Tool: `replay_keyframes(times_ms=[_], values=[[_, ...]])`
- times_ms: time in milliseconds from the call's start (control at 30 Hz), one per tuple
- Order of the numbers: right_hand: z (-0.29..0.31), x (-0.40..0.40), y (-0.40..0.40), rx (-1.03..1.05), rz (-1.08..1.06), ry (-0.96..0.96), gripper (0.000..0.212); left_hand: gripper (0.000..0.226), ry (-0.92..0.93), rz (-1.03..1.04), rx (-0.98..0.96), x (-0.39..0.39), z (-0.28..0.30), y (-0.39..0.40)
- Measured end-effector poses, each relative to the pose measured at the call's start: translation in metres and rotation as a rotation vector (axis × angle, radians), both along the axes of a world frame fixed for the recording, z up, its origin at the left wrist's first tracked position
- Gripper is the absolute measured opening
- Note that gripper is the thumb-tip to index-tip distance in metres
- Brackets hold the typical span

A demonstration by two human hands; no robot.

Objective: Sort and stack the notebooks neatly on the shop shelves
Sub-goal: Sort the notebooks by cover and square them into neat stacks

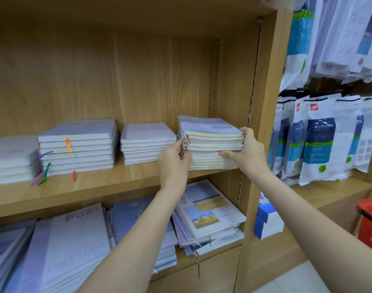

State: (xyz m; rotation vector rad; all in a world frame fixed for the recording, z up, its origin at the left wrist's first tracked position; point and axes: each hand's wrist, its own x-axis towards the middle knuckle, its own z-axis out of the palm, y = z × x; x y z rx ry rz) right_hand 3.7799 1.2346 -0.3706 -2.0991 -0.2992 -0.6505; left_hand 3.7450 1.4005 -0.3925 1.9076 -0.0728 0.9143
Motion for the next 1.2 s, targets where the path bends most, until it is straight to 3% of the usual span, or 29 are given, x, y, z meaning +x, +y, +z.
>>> replay_keyframes(times_ms=[133, 300, 733, 967, 1200], values=[[0.001, -0.001, -0.003, -0.04, -0.005, 0.011, 0.074, 0.039, -0.024, -0.028, -0.113, -0.007, 0.0, -0.001], [0.002, -0.002, -0.012, -0.01, 0.064, 0.071, 0.076, 0.031, -0.01, -0.082, -0.132, -0.011, 0.001, 0.003], [0.015, 0.002, -0.009, -0.108, 0.006, 0.042, 0.058, 0.026, 0.008, 0.058, -0.007, -0.007, 0.006, 0.006], [0.0, -0.007, -0.003, -0.019, 0.057, 0.086, 0.079, 0.037, 0.04, 0.008, 0.011, -0.003, -0.007, 0.006], [-0.004, -0.009, 0.001, -0.032, -0.025, 0.048, 0.079, 0.039, 0.036, 0.055, 0.006, -0.002, -0.011, 0.001]])
